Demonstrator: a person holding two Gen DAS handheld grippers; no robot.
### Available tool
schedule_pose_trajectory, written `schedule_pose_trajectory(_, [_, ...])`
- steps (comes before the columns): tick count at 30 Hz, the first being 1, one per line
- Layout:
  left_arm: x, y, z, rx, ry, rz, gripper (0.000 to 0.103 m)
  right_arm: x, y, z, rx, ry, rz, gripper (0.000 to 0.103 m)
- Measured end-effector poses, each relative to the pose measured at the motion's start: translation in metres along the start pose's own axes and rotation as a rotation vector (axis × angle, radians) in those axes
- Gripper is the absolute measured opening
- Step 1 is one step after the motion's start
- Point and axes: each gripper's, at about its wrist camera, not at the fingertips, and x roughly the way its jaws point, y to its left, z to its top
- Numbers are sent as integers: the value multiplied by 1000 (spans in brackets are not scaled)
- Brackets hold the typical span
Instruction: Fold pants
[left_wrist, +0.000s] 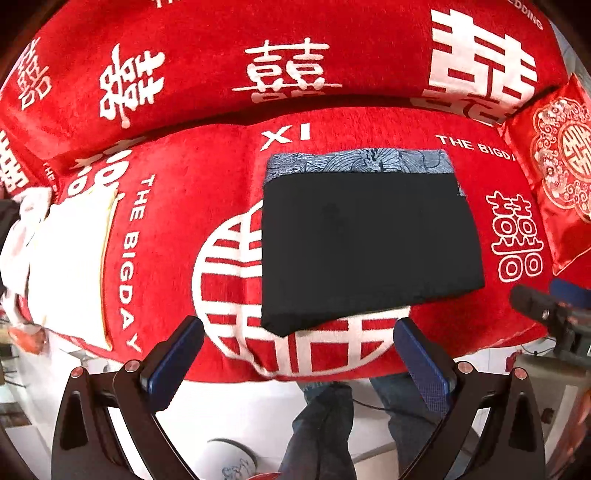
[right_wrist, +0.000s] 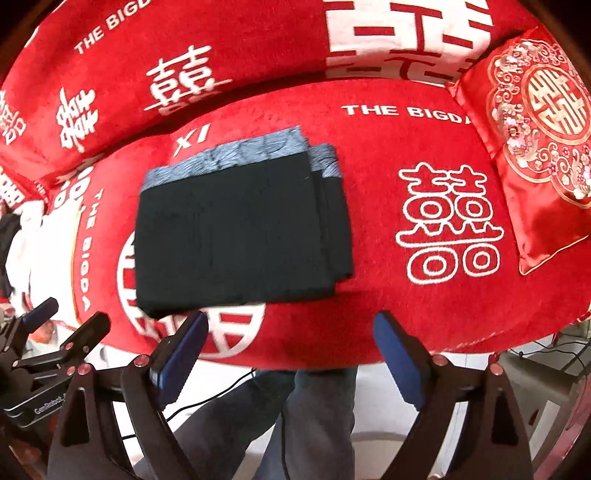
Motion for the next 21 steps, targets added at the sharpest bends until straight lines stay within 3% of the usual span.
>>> schedule_pose_trajectory(8, [-30, 4, 2, -8, -6, 39, 103, -28, 20, -3, -34, 16, -17, 93])
schedule_pose_trajectory(21, [-46, 9, 5, -46, -12, 17, 103, -39, 29, 1, -28, 25, -30, 93])
